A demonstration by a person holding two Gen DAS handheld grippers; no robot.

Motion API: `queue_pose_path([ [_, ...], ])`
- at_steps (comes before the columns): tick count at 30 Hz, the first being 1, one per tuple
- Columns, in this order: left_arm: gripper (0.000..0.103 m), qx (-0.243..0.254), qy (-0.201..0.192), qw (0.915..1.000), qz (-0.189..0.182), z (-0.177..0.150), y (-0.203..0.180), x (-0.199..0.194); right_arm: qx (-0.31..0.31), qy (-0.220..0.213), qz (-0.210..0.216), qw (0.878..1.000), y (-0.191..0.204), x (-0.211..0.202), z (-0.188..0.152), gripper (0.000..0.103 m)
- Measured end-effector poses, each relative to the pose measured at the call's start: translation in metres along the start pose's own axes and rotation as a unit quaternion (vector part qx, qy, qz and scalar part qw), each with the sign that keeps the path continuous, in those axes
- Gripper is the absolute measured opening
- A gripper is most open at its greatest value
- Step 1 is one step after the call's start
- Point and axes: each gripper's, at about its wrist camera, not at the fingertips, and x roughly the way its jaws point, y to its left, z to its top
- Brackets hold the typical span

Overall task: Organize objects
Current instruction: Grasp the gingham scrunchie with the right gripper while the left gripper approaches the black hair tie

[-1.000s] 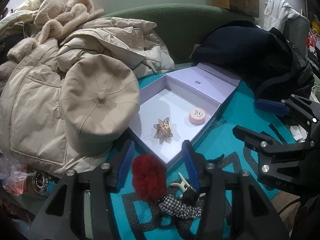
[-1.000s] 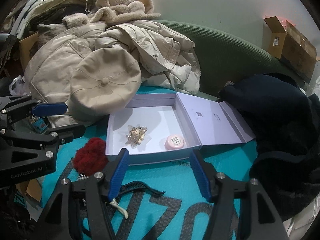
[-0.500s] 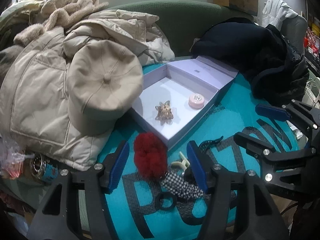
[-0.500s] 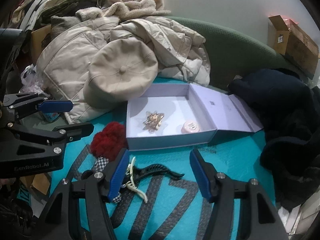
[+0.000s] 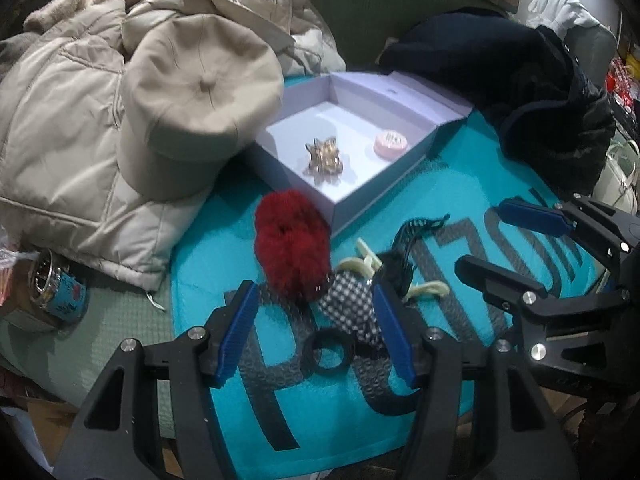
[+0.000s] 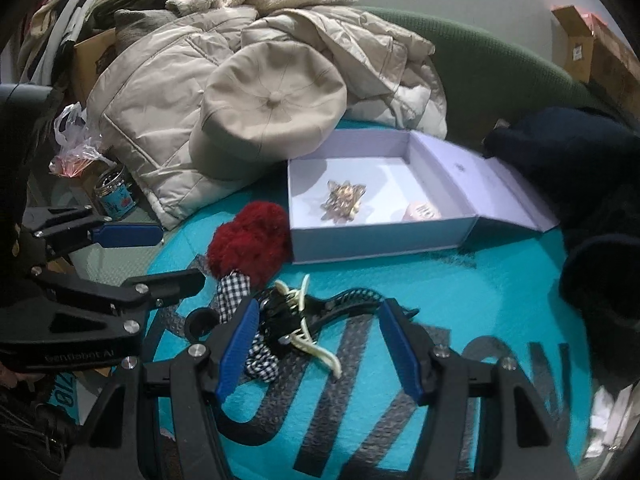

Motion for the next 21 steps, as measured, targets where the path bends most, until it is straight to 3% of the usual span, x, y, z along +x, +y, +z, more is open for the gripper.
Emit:
queue_pose_path([
  [14, 0.058, -0.006, 0.046, 0.9987, -0.023, -0.032, 0.013, 0.043, 0.012, 0.018, 0.035, 0.999, 0.009, 0.027, -0.022, 0.063],
  [21, 0.058, -0.001, 0.064, 0.9973, -0.034, -0.042, 0.017, 0.061, 0.0, 0.047, 0.06, 0.997, 0.019, 0.042, -0.031, 0.063],
])
